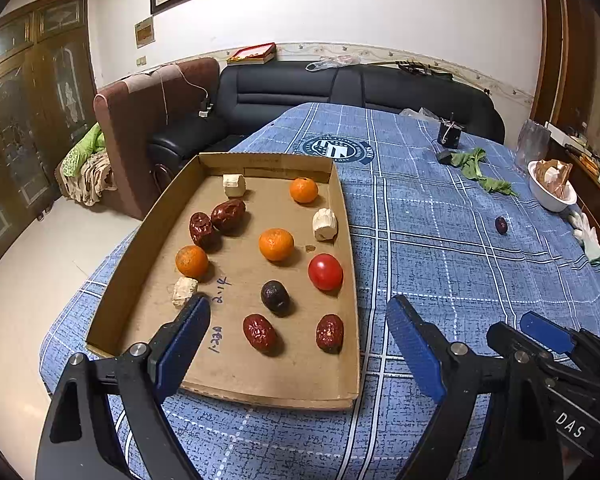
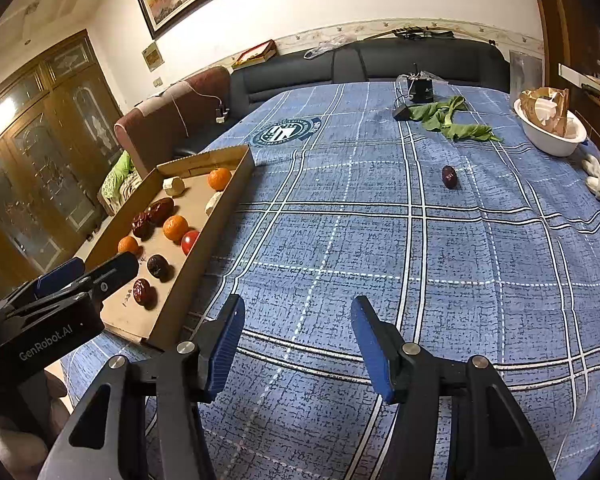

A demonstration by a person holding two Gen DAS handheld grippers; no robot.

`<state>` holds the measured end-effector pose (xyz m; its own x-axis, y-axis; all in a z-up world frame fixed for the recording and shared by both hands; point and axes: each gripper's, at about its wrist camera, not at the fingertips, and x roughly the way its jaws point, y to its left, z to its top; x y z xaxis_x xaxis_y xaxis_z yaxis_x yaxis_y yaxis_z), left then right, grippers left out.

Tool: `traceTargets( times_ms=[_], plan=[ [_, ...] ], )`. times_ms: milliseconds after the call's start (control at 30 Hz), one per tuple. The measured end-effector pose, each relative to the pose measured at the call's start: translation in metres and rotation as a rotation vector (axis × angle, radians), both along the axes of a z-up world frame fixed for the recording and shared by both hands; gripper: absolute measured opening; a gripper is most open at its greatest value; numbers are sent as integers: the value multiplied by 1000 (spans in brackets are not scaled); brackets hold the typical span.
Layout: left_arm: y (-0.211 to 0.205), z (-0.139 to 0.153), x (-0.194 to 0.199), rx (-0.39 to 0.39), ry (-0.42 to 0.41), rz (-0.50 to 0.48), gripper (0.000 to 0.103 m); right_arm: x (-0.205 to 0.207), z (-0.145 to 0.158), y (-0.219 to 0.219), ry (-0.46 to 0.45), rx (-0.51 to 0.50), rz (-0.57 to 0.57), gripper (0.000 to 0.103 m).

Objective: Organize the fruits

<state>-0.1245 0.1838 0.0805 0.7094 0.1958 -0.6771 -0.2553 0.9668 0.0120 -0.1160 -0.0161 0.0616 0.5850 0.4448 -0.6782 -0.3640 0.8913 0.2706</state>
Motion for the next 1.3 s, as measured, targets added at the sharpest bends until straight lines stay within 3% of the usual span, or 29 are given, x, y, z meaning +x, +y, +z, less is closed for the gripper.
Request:
traceTargets(
  times_ms=[267, 400, 500, 633, 1000, 1300],
  plan=[
    [7, 5, -7, 11, -38, 27, 89, -4, 2, 9, -13, -21, 15, 61],
    [5, 18, -22, 97, -126, 93, 89, -7, 4, 14, -27, -30, 25, 61],
    [4, 32, -37, 171, -204, 169, 103, -10, 6, 17, -38, -34, 34, 61],
    [8, 42, -49, 172, -260, 204, 103, -14, 8, 20, -45, -38, 40, 61],
    [7, 31, -47, 162, -187, 198, 103, -21, 11, 24, -59, -50, 52, 62],
    [11, 22, -41, 95, -128, 157, 103, -25, 6, 35, -56, -77, 76, 62]
  ],
)
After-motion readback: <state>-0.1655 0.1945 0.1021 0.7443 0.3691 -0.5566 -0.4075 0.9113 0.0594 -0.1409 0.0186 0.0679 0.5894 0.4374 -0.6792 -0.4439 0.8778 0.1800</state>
